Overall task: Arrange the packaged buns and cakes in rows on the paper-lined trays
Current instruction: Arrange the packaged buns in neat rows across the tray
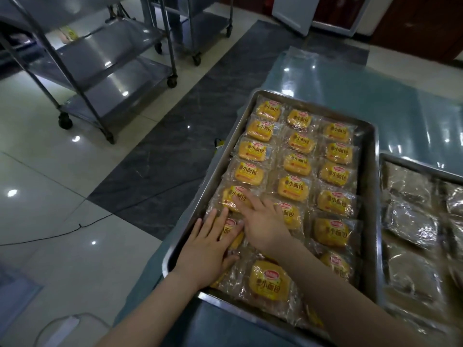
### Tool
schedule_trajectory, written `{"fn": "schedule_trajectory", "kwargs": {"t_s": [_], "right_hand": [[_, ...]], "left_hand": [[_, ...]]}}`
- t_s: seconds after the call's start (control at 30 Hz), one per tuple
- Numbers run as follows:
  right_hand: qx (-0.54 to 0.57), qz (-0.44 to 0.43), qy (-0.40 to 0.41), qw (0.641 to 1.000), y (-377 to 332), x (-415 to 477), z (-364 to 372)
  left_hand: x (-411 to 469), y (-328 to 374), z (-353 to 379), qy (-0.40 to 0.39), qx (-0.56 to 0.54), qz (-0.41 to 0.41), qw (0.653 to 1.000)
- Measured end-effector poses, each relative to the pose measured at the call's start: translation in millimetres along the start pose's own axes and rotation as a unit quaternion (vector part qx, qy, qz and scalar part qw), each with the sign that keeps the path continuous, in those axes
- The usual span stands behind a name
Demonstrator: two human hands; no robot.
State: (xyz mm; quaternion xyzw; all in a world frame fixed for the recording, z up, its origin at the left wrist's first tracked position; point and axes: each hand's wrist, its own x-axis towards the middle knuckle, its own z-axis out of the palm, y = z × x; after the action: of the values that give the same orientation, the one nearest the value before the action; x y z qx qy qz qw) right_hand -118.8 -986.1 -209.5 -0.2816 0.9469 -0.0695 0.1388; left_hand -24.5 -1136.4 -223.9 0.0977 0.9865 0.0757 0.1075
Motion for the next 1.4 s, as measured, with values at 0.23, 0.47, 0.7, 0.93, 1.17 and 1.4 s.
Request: {"fn": "schedule_trajectory", "kwargs": {"t_s": [0.23,0.47,0.7,0.93,1.17,1.4], "right_hand": [[-0.006,-0.019,0.033,0.999,-1,-5,-2],[0.098,0.028,0.089,0.991,13,26,-24],[0.05,0.004,0.016,0.999,20,39,-21],[0.085,0.095,0.151,0.98,55,43,-31],[0.025,0.197,0.035,0.98,113,42,-29],[0.001,0.19,0.015,0.982,113,38,-20]], "left_hand": [[-5,-4,-8,-0.001,-0.004,0.013,1.0],[27,-9,-25,0.03,-0.041,-0.005,0.999],[52,-13,-26,0.007,-0.034,0.0,0.999],[74,-14,-42,0.048,-0.067,-0.008,0.997],[127,-9,-53,0.046,-0.053,0.009,0.998],[185,-2,-54,0.013,-0.034,0.02,0.999]]}}
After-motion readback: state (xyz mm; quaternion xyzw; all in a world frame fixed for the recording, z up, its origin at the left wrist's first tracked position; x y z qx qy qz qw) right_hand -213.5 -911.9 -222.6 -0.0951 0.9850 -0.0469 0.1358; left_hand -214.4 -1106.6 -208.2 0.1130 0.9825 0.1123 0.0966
